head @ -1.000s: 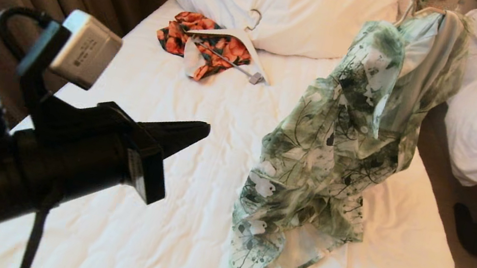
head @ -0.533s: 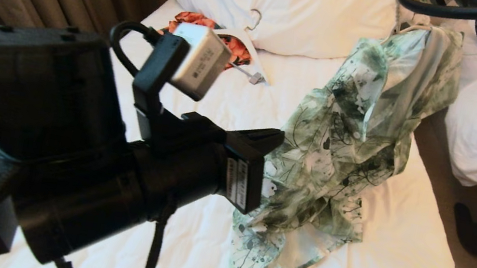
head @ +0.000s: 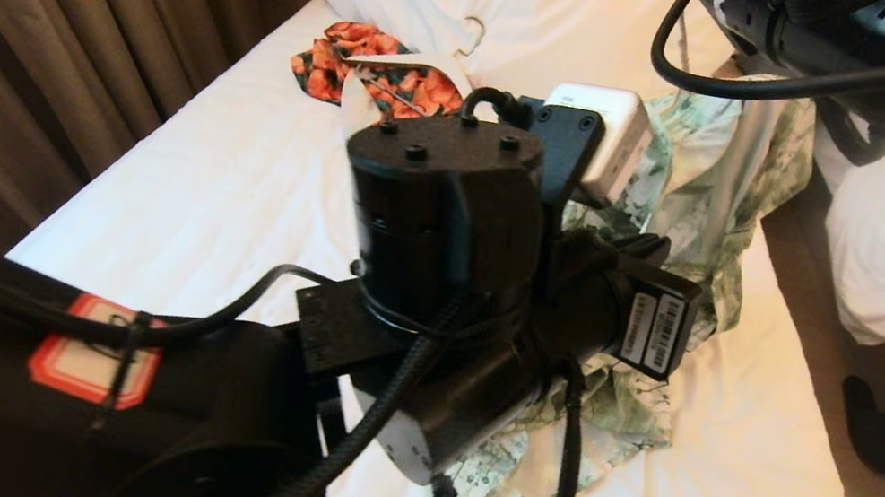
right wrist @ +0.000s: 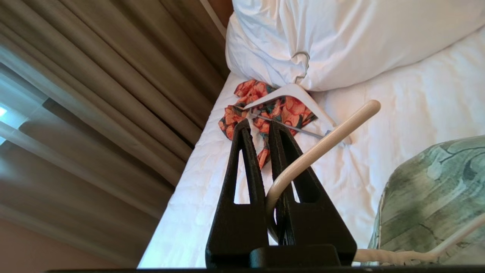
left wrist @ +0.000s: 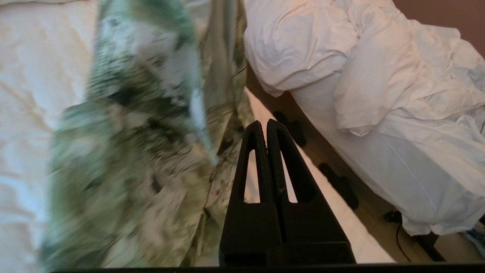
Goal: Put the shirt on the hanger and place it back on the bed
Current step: Take the clothes hanger out of the clothes
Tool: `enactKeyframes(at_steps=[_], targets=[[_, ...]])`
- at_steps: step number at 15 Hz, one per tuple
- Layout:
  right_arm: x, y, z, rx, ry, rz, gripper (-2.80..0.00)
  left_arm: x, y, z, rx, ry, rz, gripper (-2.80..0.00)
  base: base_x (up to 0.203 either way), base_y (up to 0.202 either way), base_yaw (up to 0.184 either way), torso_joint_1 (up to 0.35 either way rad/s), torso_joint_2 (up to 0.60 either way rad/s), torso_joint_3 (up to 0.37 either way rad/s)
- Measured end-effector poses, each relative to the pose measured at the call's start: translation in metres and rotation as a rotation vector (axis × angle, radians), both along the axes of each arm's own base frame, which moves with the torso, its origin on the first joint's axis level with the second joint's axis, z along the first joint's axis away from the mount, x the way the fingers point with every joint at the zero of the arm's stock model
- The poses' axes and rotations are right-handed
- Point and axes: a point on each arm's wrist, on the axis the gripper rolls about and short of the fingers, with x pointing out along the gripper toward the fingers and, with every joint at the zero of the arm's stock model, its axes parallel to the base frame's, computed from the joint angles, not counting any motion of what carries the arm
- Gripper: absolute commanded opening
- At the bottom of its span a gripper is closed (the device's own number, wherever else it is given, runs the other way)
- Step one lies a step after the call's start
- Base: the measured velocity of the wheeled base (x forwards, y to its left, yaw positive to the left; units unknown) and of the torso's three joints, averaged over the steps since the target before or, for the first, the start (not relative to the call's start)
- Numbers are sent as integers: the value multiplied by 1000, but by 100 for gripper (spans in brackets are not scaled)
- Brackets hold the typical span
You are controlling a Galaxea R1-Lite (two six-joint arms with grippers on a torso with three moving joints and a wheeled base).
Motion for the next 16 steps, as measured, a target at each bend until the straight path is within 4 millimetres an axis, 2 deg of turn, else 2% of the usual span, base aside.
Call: enactKeyframes(at_steps=[5,9,13,16], targets=[[9,3,-7,19,26,5,-280,9,-36,-10,-13,-5,-15,-280,0,0,0,0,0,0],[12,-3,-6,32,25,4,-280,15,-39,-11,-10,-9,-4,-280,0,0,0,0,0,0],[15,-9,-6,62,33,36,-280,-3,-53,-5,-13,-58,-52,-280,0,0,0,0,0,0],[17,-13,-6,59,35,32,-280,4,-51,-11,-12,-59,-37,-280,0,0,0,0,0,0]])
